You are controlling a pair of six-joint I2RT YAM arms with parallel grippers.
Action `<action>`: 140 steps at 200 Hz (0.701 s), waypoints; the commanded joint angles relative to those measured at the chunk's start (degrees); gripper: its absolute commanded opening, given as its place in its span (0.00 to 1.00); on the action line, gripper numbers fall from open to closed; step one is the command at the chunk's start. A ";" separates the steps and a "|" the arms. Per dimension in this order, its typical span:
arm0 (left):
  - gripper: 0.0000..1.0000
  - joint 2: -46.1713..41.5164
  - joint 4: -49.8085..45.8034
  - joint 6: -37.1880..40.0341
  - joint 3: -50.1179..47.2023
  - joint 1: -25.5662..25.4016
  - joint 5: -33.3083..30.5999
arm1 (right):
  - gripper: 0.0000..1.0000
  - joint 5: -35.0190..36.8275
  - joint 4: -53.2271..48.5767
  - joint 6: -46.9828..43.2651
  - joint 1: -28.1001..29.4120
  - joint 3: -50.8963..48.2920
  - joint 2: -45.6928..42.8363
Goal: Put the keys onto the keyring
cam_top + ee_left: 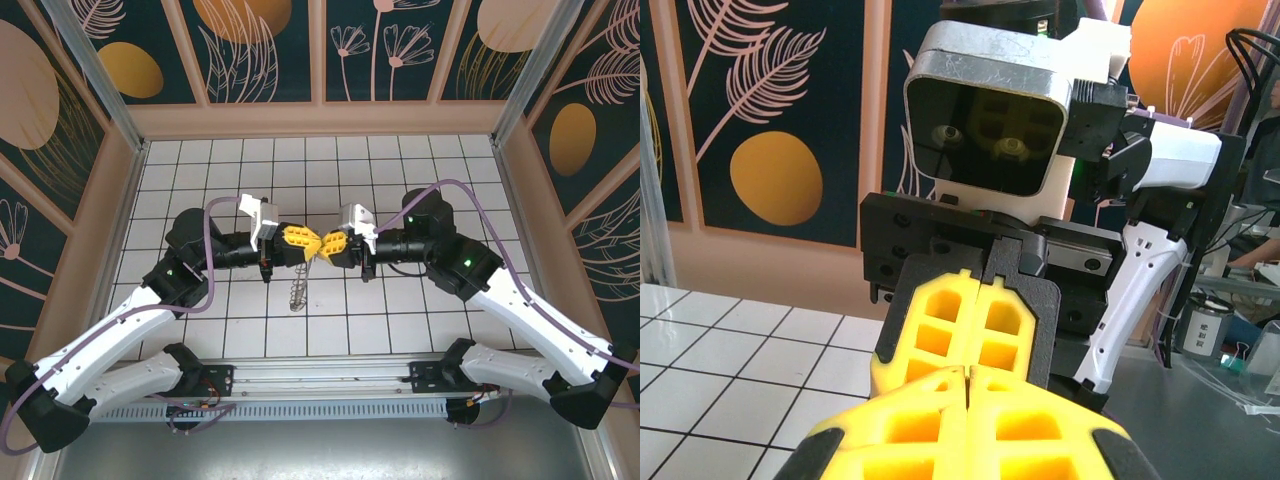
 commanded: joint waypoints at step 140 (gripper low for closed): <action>0.00 -1.00 3.05 0.49 0.98 -0.10 4.57 | 0.00 0.02 4.76 1.19 0.09 -0.16 -2.47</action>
